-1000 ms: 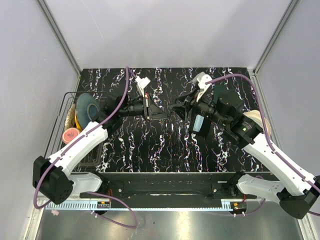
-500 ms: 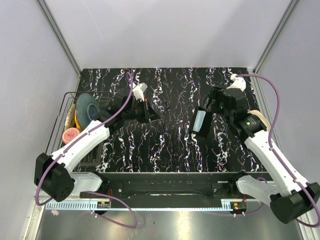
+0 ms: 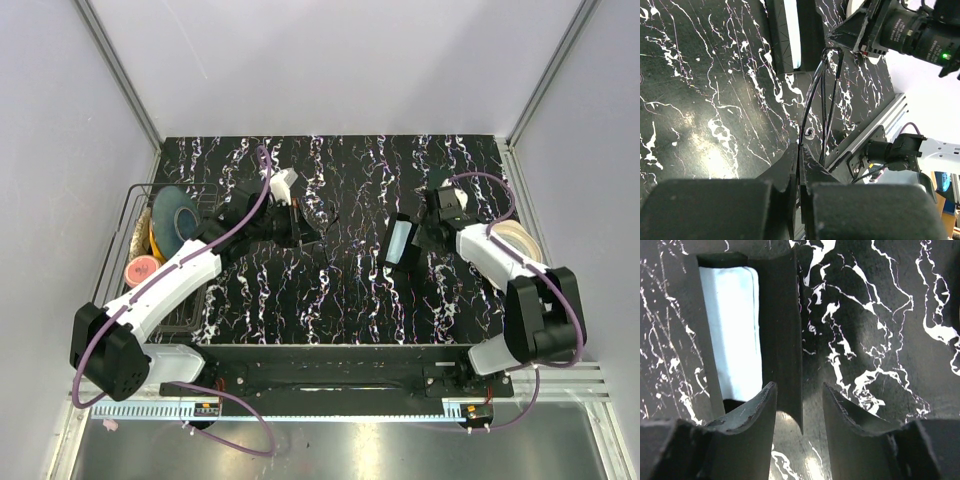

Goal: Organize the sunglasses
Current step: Move the opened sunglasses case to the center of the board.

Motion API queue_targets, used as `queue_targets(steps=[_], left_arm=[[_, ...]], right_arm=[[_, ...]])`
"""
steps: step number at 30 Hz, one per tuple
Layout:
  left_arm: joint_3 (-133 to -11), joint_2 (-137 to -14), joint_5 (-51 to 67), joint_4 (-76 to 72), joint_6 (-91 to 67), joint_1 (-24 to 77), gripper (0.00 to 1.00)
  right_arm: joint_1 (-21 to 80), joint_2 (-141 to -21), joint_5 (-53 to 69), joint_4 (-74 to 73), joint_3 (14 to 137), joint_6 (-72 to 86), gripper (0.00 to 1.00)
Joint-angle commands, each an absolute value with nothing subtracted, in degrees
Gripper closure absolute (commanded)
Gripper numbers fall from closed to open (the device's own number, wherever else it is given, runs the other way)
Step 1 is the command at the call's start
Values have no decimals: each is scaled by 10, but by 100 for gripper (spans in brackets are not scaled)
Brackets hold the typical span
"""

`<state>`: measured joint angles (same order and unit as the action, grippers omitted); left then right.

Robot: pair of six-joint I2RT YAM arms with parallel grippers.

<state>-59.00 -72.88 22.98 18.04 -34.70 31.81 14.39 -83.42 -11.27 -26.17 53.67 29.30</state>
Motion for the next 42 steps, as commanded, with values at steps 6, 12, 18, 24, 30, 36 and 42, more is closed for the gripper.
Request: queue_targets(steps=[6,12,18,24,30,36,42], left_arm=[[-602,-733,214,184,-327,320,100],[-612,-740,201,195,-319,320,100],[-629,-753,178,228,-304,321,100],[-645,-770,152,260,-294,328,100],[-672,-807,110,289,-285,359,100],[-706,-868,1,336,-299,394,100],[-742,-924,-54,345,-321,411,100]], right_arm=[[123,-930,-68,-178,555,294,67],[124,-950,-21,-162,564,311,99],[155,-962,13,-142,564,335,100],[237,-974,23,-126,571,374,100],[305,-990,3,-125,595,439,100],[314,-1011,-10,-127,601,475,95],[314,-1013,-4,-107,592,483,70]])
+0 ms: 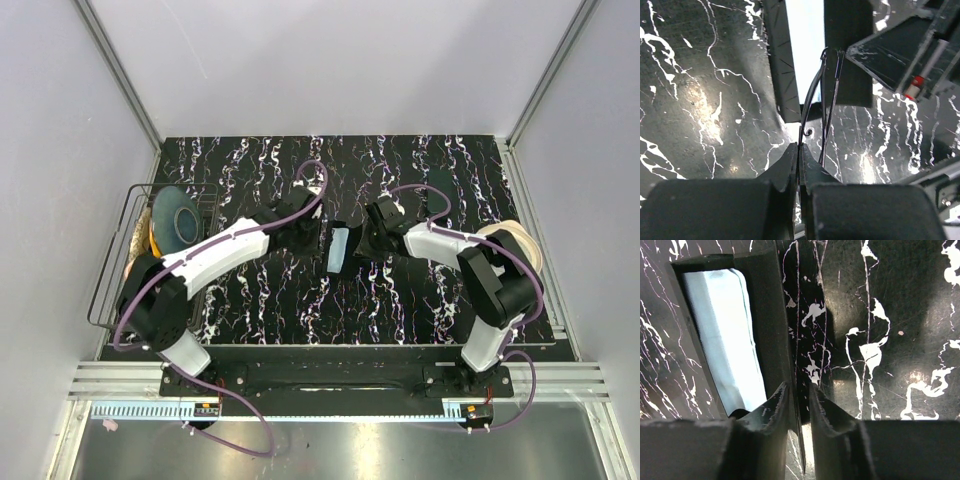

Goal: Organize the sunglasses
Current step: Move the opened sunglasses case to the center of the board.

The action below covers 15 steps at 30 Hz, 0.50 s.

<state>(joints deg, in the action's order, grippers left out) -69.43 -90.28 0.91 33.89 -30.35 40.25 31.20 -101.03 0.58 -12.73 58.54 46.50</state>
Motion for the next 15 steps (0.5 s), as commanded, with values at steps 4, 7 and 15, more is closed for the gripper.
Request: queue_targets(steps=[4,7,15], left_arm=[[-778,-954,-76,362,-330,420,100],[-799,-972,-88,368,-343,426,100],[-851,-1028,-132,395,-365,441,100]], right_arm=[[314,-998,-9,-100,584,485,50],[314,-977,-13,-100,575,483,42],[310,-868,-59,-126,520,445,0]])
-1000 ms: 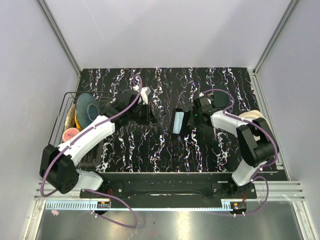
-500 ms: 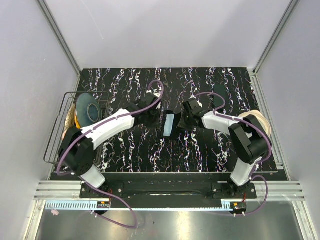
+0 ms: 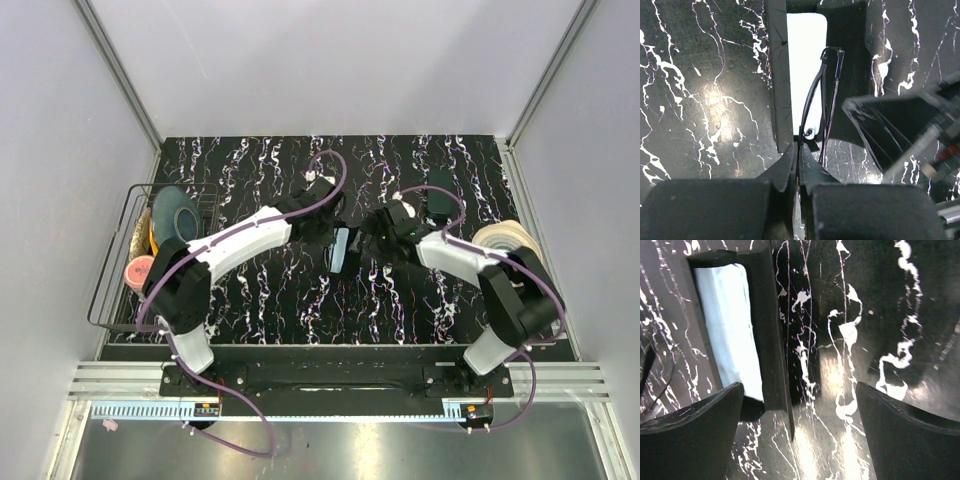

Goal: Organize the sunglasses
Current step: Move the opened sunglasses case to the center of the board, then place the sunglasses in the sunglasses case.

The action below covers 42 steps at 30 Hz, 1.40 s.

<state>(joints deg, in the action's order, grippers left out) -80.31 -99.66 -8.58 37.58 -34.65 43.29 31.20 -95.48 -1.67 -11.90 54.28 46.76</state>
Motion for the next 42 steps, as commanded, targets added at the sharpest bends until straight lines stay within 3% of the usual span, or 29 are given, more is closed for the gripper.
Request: queue_targets(steps=[1,15,39,42], left_arm=[[-856,-1035,-141,399,-366,442,100],[-949,-1140,-193,438,-359,455,100],[-1013,-1218,-227,478,-326,465,100],[-1017,-1225,-220,481,-327,467,87]], right_arm=[[308,-854,-64,-131,505,441,0],[265,-661,-62,-181,411,438,0],[258,-660,-52,-176,386,446,0],[257,-657,-54,-176,385,446,0]])
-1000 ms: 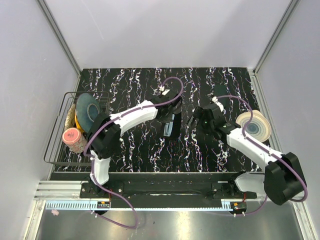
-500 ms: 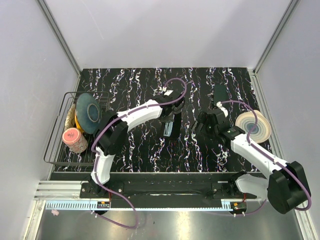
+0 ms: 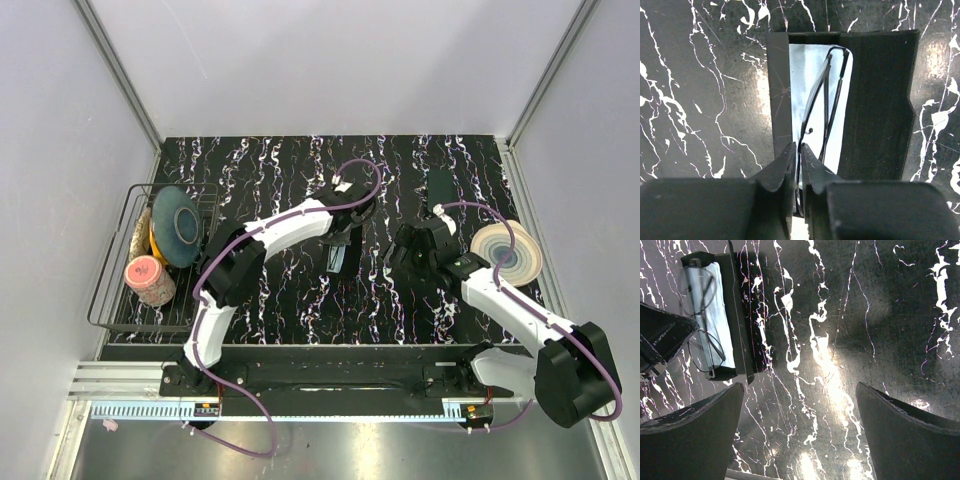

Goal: Organize the sunglasses
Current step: Place the sunglasses in the sunglasses case, then adjust the sunglasses in the sunglasses case.

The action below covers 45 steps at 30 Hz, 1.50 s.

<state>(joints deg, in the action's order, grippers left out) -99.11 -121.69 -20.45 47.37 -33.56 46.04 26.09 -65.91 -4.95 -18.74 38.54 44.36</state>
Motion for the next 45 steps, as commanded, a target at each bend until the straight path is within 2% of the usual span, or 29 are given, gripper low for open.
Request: queue_targets(steps=[1,5,11,17,18,19,22,26,30,34,40,45], left_arm=[[-1015,-1225,-214,481,-330,467,80],[-1016,-1217,-215,480,-335,471,74],[-1019,-1202,-208,480,-337,475,72],[-1008,-1160,-182,468,-338,477,52],[-1001,-1150,-174,452,-335,477,48],[-985,-1141,-162,442,-334,476,39],[-960,-1100,-159,423,-335,475,36],[-914,-1048,-144,395,-339,458,35],[-821,-982,-115,328,-345,425,35],[-751,-962,-49,269,-345,395,36],[-686,-976,22,187,-363,359,42],[-674,-1005,54,146,-366,337,47]], right_arm=[[258,-656,-54,-175,384,447,0],[256,-653,-54,-175,383,449,0],[255,-649,-52,-177,383,448,0],[254,-638,-53,-192,397,442,1],[253,-636,-52,-197,400,440,0],[254,-635,-51,-199,406,438,0],[253,-631,-42,-205,418,436,0],[253,-633,-2,-193,438,401,1],[255,-649,89,-104,447,352,18],[267,-726,119,-95,501,348,28],[306,-843,73,-105,580,362,35],[335,-912,31,-138,631,388,48]])
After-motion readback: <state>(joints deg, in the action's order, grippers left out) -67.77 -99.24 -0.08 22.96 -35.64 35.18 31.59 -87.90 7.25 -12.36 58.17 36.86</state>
